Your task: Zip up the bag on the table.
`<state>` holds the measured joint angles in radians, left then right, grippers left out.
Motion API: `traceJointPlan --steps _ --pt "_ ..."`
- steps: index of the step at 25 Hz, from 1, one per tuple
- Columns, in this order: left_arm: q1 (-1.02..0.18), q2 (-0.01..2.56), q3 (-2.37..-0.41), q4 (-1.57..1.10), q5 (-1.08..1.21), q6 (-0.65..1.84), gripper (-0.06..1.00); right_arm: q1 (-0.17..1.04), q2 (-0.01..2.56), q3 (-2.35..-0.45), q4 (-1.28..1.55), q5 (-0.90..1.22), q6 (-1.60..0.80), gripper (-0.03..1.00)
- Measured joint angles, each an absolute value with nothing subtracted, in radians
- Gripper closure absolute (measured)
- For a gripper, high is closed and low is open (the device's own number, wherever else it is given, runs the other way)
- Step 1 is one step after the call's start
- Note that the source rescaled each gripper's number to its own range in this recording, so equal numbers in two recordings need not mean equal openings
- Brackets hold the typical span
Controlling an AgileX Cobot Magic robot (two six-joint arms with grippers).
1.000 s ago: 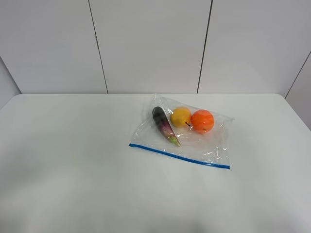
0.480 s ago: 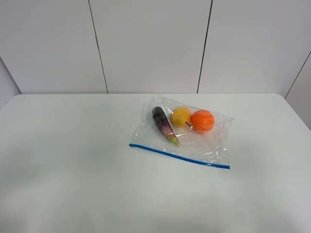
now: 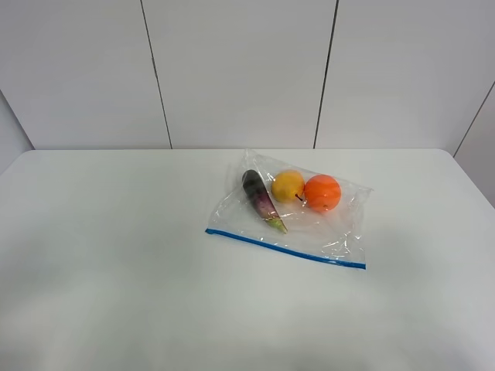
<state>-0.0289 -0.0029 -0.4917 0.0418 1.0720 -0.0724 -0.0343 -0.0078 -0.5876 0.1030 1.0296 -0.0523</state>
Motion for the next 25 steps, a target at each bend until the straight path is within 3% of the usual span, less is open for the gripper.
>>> traceJointPlan --steps 25 --pt "-0.029 -0.003 -0.492 0.042 1.072 -0.072 0.19 -0.034 -0.008 -0.496 0.087 1.036 -0.027 0.19"
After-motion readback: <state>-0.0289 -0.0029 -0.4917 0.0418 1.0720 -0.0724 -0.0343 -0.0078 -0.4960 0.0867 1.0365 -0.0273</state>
